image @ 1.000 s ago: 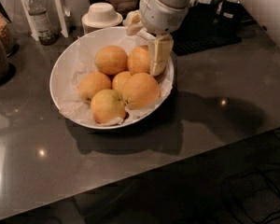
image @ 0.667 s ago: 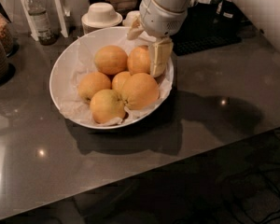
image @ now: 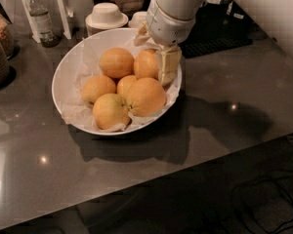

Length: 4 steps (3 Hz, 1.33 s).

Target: Pick orange from white bowl

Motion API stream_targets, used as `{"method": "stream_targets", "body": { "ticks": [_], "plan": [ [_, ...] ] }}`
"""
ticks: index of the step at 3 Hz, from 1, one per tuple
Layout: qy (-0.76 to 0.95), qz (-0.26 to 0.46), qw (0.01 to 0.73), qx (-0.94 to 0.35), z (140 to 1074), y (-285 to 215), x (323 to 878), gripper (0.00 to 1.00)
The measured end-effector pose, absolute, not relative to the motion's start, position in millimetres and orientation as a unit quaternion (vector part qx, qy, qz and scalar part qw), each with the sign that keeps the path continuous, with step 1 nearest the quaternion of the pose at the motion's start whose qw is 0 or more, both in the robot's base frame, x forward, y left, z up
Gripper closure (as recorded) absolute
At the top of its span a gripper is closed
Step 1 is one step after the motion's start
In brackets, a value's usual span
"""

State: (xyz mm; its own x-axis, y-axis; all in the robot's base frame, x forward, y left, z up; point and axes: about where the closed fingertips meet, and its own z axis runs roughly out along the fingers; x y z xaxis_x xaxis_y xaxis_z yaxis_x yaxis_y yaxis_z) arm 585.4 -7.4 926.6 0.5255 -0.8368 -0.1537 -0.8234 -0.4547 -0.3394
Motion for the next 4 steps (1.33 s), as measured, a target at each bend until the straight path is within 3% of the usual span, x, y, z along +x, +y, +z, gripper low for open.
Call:
{"method": "stream_targets", "body": {
  "ticks": [1,3,4],
  "plan": [
    [0.484,-0.024,0.193,-0.853,924.8,-8.0,583.7,0.21],
    [0.466,-0.026,0.193,-0.863,915.9,-4.5,588.2,0.33],
    [0.456,-0.022,0.190,-0.869,909.9,-3.2,592.2,0.33]
  ]
}}
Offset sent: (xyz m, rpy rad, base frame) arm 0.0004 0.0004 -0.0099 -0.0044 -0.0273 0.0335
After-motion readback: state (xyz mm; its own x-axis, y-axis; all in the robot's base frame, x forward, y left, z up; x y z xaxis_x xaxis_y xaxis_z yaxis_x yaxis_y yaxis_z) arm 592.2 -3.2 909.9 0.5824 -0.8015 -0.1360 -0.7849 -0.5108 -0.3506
